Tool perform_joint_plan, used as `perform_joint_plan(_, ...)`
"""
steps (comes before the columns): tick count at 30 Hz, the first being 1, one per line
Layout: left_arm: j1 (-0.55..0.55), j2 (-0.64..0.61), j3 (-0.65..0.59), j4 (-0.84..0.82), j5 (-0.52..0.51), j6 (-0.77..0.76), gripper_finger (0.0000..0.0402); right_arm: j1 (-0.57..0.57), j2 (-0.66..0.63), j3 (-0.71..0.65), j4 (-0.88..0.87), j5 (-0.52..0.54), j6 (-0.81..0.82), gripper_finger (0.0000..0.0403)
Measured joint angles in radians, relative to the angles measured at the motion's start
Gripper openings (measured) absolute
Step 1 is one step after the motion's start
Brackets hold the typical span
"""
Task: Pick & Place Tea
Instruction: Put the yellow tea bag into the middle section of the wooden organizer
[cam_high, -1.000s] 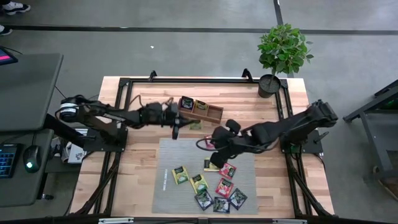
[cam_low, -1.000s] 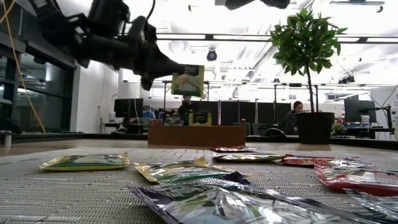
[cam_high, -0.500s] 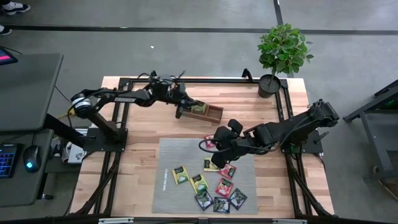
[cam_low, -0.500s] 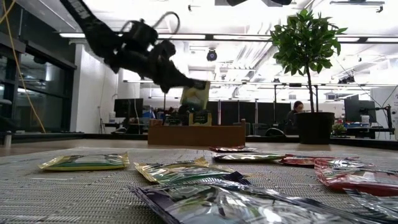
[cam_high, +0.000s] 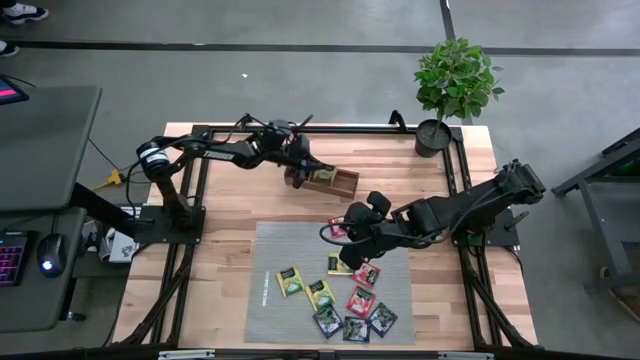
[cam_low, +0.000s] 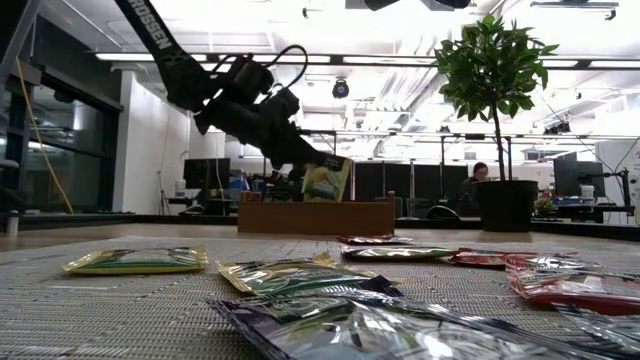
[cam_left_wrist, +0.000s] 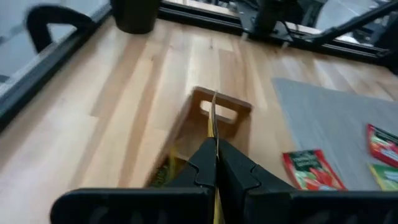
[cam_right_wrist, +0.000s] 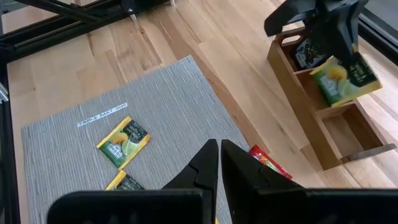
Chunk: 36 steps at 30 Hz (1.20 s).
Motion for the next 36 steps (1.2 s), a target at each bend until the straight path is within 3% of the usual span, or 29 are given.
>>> perform_joint_plan(6,0.0,0.0,0.0,-0.001,-0.055,0.007,0.0,0.0,0.0,0.0,0.0,-0.002,0.001,0.0017)
perform_joint_plan(28,0.0,0.0,0.0,-0.001,-0.076,0.005,0.0004,0.0,0.0,0.0,-0.007,-0.003,-0.001,0.0019)
perform_joint_plan(36,0.001,0.0,0.0,-0.002,-0.124,0.004,0.0077,0.0,0.0,0.0,-0.007,-0.004,0.0,0.0018)
